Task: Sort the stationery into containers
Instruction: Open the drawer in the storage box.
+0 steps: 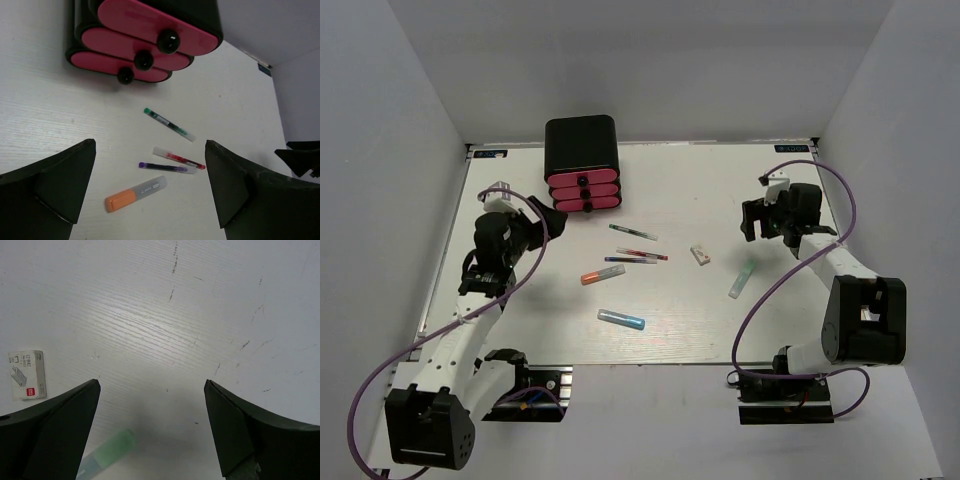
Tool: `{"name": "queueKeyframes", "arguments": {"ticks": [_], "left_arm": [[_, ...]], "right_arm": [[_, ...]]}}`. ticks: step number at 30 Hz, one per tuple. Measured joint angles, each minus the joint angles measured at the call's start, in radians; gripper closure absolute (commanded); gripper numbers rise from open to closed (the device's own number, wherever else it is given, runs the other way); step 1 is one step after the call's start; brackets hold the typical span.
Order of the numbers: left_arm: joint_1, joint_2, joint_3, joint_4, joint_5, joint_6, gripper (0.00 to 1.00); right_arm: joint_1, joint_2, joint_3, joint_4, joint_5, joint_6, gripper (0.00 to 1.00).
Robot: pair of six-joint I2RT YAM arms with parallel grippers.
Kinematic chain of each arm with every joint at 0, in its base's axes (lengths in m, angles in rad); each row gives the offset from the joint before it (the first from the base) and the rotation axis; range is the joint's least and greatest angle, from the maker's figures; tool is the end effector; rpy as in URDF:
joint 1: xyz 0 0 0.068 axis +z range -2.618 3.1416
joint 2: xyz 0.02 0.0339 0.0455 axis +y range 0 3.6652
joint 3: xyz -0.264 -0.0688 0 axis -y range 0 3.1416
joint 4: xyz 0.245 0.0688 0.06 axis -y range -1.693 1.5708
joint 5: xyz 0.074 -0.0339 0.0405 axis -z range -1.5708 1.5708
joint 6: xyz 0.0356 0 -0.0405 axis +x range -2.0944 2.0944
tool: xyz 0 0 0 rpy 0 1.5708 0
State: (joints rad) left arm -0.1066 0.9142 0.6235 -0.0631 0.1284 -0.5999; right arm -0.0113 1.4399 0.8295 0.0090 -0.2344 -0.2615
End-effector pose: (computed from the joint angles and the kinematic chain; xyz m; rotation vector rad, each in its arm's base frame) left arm 0.2116 -0.0272 0.2720 -0.3946 1.9277 -0.5923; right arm 0.3103 0.0048 0.2225 -0.4007 2.1176 0.0969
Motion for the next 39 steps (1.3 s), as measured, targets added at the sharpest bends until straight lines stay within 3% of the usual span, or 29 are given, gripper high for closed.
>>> {"name": "queueKeyframes", "arguments": {"ticks": [7, 10, 11, 12, 14, 17, 19, 23, 26, 30, 39], "left_arm": [[-0.002, 0.038, 0.0, 0.109, 0.071, -0.035, 0.04], [-0.002, 0.089, 0.0, 0.159, 0.103, -0.06, 0.3], [-0.002, 0.108, 0.0, 0.176, 0.114, -0.069, 0.43], [-0.004, 0.129, 0.0, 0.192, 0.125, -0.076, 0.67], [-0.008, 0.171, 0.0, 0.225, 0.14, -0.087, 0.74], [-0.02, 0.232, 0.003, 0.267, 0.154, -0.095, 0.67], [-0.03, 0.277, 0.02, 0.291, 0.162, -0.103, 0.57], [-0.047, 0.375, 0.082, 0.349, 0.18, -0.112, 0.41], [-0.056, 0.445, 0.124, 0.387, 0.181, -0.118, 0.36], [-0.068, 0.541, 0.204, 0.39, 0.164, -0.118, 0.31], [-0.081, 0.661, 0.38, 0.287, 0.071, -0.087, 0.31]], "right_arm": [[0.0, 0.01, 0.006, -0.036, -0.027, -0.029, 0.1], [0.0, 0.023, 0.033, -0.091, -0.07, -0.097, 0.1], [0.0, 0.028, 0.045, -0.114, -0.09, -0.127, 0.1], [0.0, 0.032, 0.06, -0.14, -0.111, -0.158, 0.1], [0.0, 0.038, 0.09, -0.189, -0.157, -0.209, 0.1], [0.0, 0.039, 0.124, -0.237, -0.225, -0.277, 0.1], [0.001, 0.039, 0.132, -0.255, -0.267, -0.318, 0.1], [0.001, 0.04, 0.131, -0.291, -0.341, -0.373, 0.37], [0.001, 0.04, 0.13, -0.304, -0.395, -0.397, 0.43], [0.001, 0.044, 0.13, -0.306, -0.436, -0.401, 0.43], [0.001, 0.084, 0.13, -0.295, -0.448, -0.396, 0.4]]}}
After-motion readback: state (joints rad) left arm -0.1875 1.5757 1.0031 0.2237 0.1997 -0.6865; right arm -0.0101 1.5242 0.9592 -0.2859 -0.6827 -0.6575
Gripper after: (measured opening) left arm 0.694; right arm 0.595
